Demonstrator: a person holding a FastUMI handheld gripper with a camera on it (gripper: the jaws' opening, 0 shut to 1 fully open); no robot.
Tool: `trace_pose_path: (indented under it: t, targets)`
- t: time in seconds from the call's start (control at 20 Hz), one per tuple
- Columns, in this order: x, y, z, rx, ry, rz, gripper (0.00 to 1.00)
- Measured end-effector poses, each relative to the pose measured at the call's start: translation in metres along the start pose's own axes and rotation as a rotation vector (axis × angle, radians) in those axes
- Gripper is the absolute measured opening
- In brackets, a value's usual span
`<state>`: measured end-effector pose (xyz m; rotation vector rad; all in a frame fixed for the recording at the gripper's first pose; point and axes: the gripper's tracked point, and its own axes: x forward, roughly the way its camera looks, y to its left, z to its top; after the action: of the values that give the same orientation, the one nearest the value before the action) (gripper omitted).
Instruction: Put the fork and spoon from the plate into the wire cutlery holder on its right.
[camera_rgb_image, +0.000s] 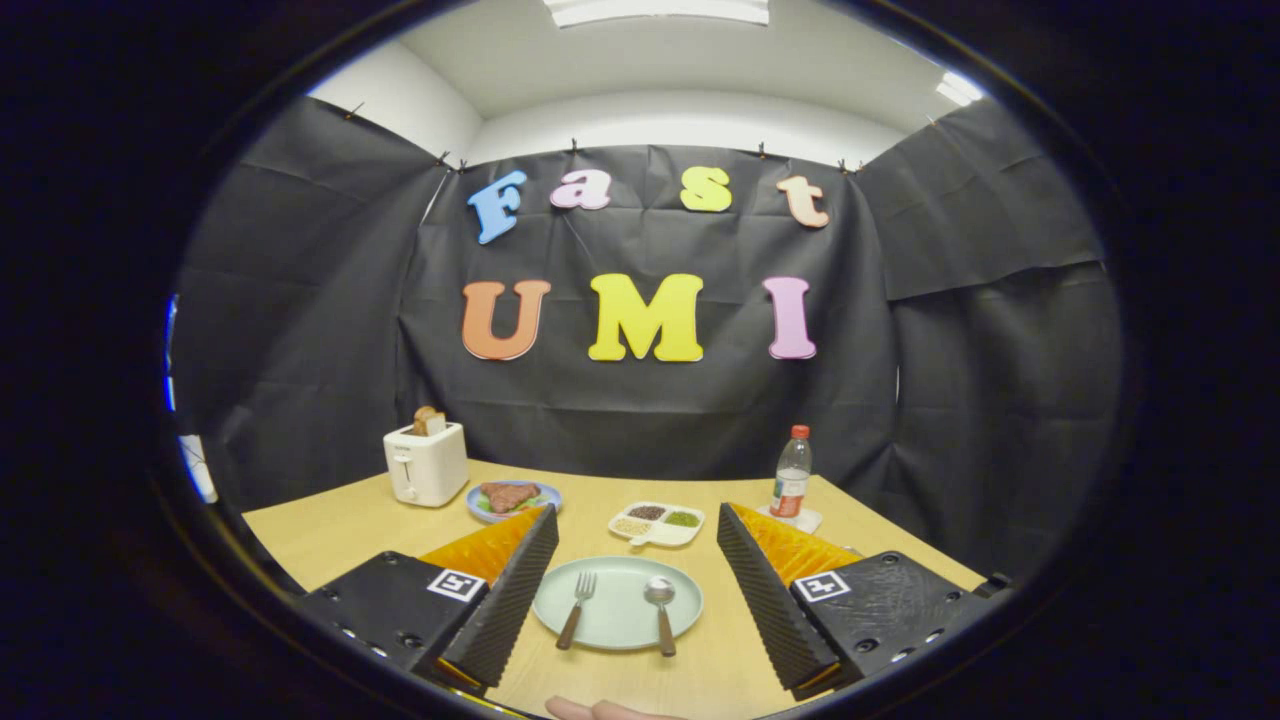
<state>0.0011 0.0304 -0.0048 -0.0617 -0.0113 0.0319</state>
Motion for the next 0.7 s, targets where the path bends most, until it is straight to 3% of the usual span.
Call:
trace_pose_path:
  t: [0.3, 0.5, 0.7]
  targets:
    - [0.022, -0.015, -0.007, -0.01, 0.049, -0.039, 0.96]
    - [0.044, -0.018, -0.022, 0.012, 0.122, -0.012, 0.96]
    - [0.074, -0.032, -0.048, 0.027, 0.221, -0.04, 0.96]
